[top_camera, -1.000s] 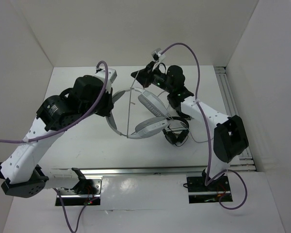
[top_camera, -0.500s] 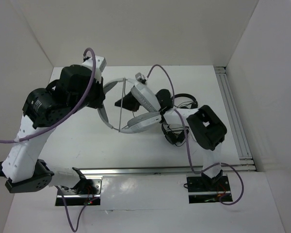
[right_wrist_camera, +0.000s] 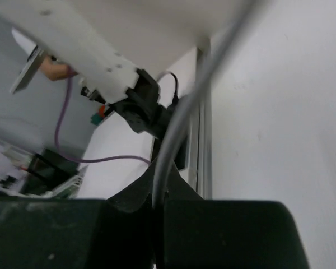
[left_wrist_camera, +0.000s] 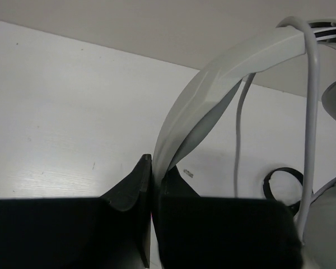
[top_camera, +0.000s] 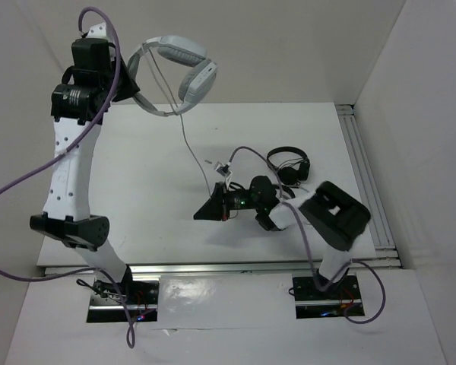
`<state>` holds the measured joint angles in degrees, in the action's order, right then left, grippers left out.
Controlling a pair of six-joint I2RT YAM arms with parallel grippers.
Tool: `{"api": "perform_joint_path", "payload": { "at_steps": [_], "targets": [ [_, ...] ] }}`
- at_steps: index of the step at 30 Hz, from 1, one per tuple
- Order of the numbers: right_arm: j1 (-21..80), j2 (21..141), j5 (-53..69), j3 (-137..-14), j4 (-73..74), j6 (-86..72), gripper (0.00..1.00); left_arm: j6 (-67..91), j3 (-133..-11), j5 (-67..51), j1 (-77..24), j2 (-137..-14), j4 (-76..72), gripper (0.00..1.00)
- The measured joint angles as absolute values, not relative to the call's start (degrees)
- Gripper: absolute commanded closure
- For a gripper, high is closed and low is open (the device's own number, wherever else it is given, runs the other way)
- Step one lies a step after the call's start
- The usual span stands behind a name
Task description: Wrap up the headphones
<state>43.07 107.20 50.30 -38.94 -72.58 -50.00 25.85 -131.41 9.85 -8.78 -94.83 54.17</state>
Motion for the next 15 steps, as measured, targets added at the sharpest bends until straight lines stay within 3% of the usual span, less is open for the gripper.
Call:
{"api": "perform_joint_path", "payload": {
  "at_steps": [4,8,15],
  "targets": [
    [47.9,89.3,46.0,-36.9,-66.5,-37.8,1.00,26.2,-130.1,8.1,-4.5,-100.6,52.2,1.00],
    [56.1,71.9,34.5,-40.3,-48.3,-22.8,1.00,26.1,-124.8,6.7,-1.6,-102.4,53.7,1.00],
    [61.4,67.4,20.8,-54.5,-15.4,-7.2,1.00,27.0,-111.5,9.8,-2.6,-100.8,54.8,1.00]
  ]
}}
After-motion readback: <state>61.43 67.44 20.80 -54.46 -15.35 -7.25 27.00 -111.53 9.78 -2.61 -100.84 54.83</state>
